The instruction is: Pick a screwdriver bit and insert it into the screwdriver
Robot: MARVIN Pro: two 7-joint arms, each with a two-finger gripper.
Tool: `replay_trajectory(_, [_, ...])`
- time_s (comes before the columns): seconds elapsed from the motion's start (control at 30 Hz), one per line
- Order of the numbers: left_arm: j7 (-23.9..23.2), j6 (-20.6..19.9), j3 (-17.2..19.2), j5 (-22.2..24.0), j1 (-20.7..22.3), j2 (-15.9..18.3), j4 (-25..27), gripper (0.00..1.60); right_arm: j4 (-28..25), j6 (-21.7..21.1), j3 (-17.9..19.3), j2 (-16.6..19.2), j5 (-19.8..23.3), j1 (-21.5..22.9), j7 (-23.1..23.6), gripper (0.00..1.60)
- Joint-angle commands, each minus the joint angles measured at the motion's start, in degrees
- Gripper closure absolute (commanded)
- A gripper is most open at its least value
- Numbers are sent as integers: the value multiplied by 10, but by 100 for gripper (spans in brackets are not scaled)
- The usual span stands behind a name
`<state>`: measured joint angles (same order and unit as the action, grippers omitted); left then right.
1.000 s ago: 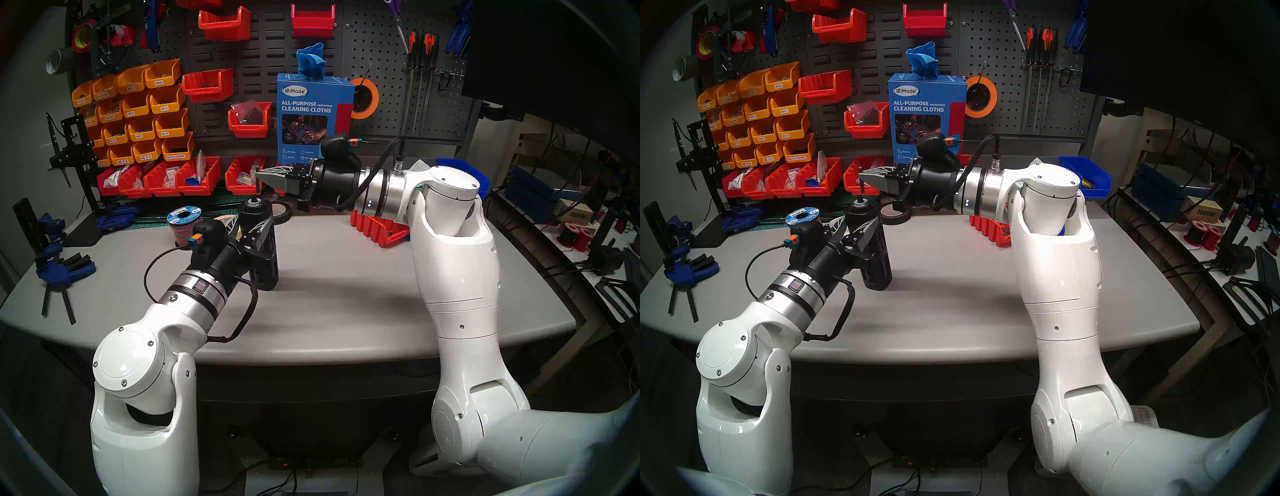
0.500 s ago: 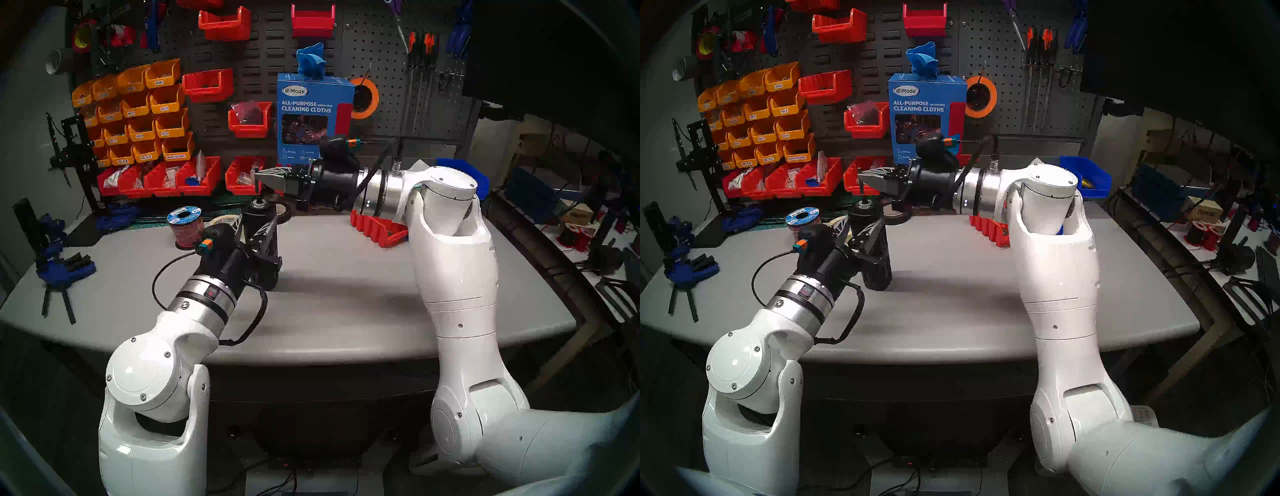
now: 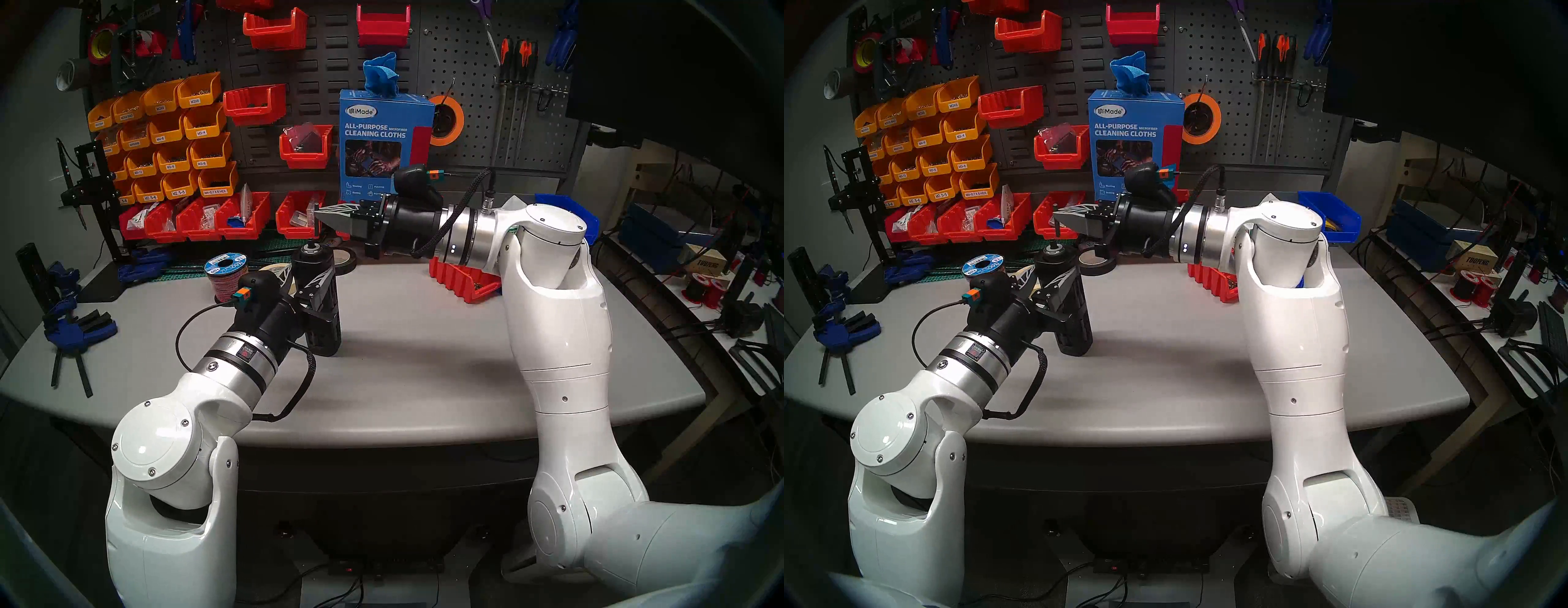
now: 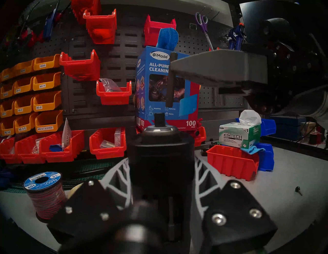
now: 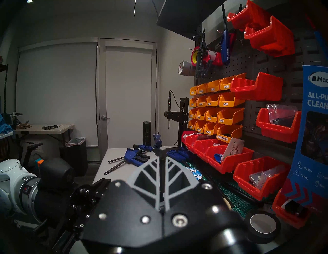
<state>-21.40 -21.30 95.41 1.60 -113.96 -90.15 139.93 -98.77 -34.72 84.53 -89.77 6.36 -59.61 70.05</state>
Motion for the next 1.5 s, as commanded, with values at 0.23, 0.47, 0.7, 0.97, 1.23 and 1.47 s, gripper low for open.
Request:
replay_trajectory(0.23, [-83, -24, 42, 55, 31, 48, 1, 160, -7, 0, -2, -5, 7, 20, 7, 160])
replay_trajectory(0.47, [-116, -53, 65, 82, 81, 68, -37, 160, -12, -2, 0, -3, 6, 19, 6, 160])
replay_trajectory(0.7, [-136, -62, 77, 101, 102, 80, -62, 160, -21, -6, 6, 3, 7, 15, 7, 160])
replay_trajectory(0.97, [-149, -68, 83, 110, 109, 89, -79, 160, -27, -13, 6, 8, 8, 11, 6, 160])
replay_trajectory(1.23, [-151, -57, 82, 107, 104, 93, -77, 160, -19, -14, 1, 11, 12, 9, 2, 160])
replay_trajectory(1.47, [-154, -57, 84, 108, 101, 96, -77, 160, -13, -11, -3, 13, 17, 11, 0, 160])
